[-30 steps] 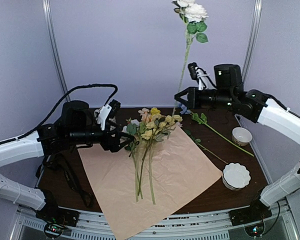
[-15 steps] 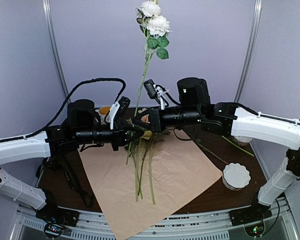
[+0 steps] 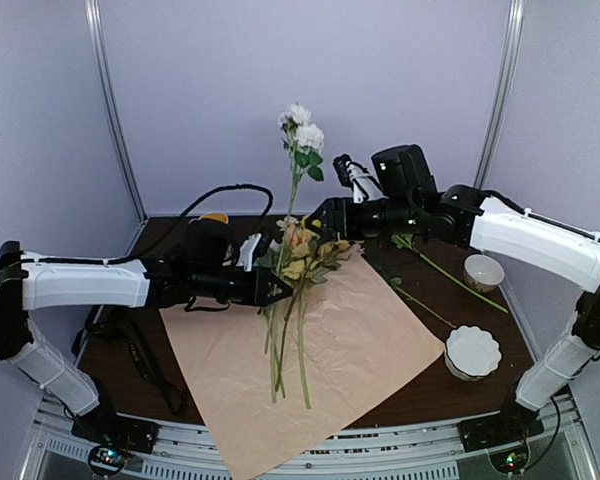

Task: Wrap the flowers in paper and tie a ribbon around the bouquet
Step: Place the fake flower on the flattened wrapping paper, then pick up the fake flower from the corner of the board.

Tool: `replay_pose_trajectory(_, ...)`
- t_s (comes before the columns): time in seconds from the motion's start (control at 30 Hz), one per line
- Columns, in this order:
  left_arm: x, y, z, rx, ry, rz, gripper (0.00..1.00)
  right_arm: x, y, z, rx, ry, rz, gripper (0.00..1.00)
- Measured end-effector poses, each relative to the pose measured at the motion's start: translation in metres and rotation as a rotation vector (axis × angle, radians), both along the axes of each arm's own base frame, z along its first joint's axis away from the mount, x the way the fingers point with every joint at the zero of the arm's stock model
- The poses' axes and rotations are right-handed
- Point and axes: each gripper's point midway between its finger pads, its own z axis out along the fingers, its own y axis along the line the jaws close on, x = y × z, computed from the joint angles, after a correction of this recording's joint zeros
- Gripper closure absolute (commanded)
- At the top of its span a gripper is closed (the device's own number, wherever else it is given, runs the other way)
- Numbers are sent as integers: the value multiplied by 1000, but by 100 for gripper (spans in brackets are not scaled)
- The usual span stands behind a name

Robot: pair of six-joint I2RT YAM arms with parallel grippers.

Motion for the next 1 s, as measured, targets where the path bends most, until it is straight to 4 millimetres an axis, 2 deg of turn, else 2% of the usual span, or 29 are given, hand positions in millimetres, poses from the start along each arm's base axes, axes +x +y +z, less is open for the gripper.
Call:
replay_pose_trajectory(0.13,-4,6,-73,82,253,53,100,41,-55,-40,-117,67,-192,35)
replay_pose_trajectory(0.2,-8,8,-96,120,333,68,100,49,-78,-67,-188,112,-255,34)
replay_pose_trajectory(0.3,-10,8,-112,141,391,81,100,49,-100,-94,-272,165,-294,32)
replay_pose_trajectory(0.33,-10,8,-115,145,403,84,94,49,-107,-100,-299,175,-303,29)
replay_pose_trajectory(0.4,-10,7,-121,153,421,89,67,51,-118,-105,-336,182,-312,28)
replay_pose_trajectory(0.43,-10,8,-123,156,425,92,58,51,-124,-107,-361,183,-313,28)
replay_pose_trajectory(0.53,-10,9,-123,176,422,105,42,61,-152,-119,-462,212,-336,29)
replay_pose_trajectory(0.63,-8,10,-118,197,404,130,32,76,-185,-137,-585,260,-372,29)
replay_pose_trajectory(0.73,-11,16,-111,220,380,162,23,83,-212,-165,-721,338,-360,29)
replay_pose_trajectory(0.8,-13,21,-102,233,354,182,20,83,-226,-188,-821,402,-334,29)
replay_pose_trajectory(0.83,-13,23,-96,239,338,192,19,81,-235,-208,-899,450,-312,30)
replay_pose_trajectory(0.87,-13,24,-90,242,325,197,19,81,-236,-212,-913,457,-306,30)
replay_pose_trajectory(1.0,-11,20,-63,238,258,201,19,82,-256,-248,-1039,564,-252,39)
